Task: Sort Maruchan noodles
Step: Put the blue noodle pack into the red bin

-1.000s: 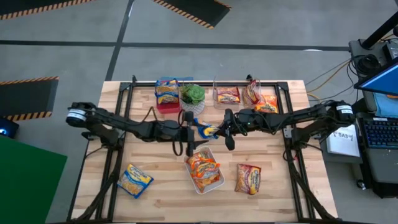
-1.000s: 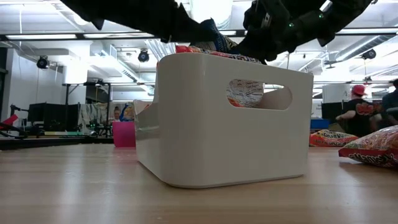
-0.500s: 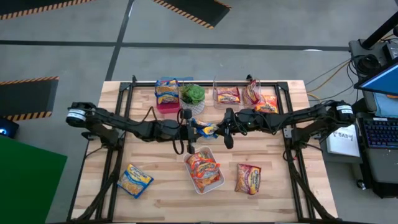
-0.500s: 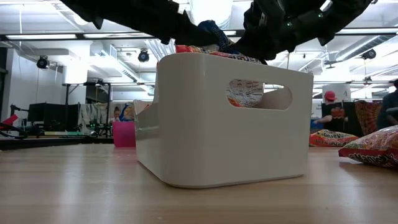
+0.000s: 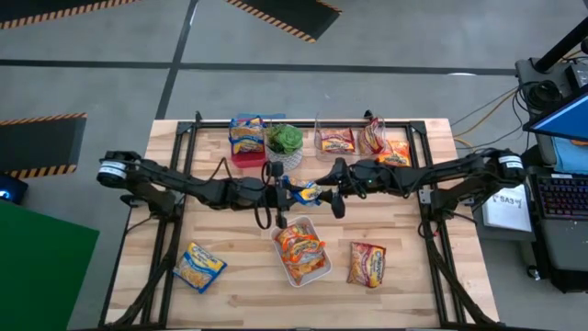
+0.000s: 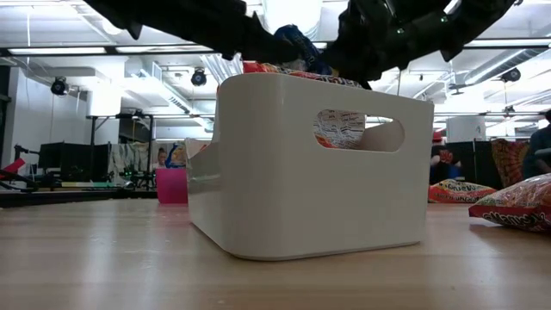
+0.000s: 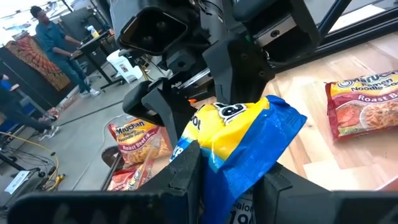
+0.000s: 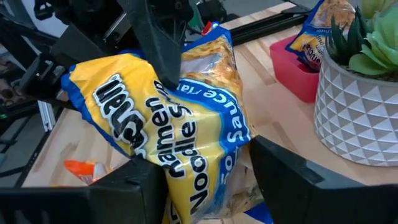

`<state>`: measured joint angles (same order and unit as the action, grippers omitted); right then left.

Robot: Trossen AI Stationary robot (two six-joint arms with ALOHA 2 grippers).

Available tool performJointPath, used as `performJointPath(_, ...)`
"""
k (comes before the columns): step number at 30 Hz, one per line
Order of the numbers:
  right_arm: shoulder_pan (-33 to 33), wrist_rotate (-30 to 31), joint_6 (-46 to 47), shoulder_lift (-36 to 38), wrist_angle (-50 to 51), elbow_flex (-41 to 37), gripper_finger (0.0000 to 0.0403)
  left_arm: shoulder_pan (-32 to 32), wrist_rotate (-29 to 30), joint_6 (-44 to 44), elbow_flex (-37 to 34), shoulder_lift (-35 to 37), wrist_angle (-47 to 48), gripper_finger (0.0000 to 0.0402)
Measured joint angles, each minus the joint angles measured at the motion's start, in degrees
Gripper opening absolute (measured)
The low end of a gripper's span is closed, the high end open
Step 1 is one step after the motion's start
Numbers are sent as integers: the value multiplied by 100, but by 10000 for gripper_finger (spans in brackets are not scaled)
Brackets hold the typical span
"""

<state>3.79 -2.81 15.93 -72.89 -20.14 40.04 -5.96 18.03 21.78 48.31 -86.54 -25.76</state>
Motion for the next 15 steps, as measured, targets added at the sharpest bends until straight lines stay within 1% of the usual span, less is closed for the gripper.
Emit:
performJointPath(9,0,-2,0,304,6,5,224,0,1,-26,0,139,43,74)
performJointPath(14,0,88,4,460,-11,6,226,0,19,-166,-2,448,251,74)
performJointPath(15,0,165,23,492,-11,6,226,0,124,-216,-2,524,305,74)
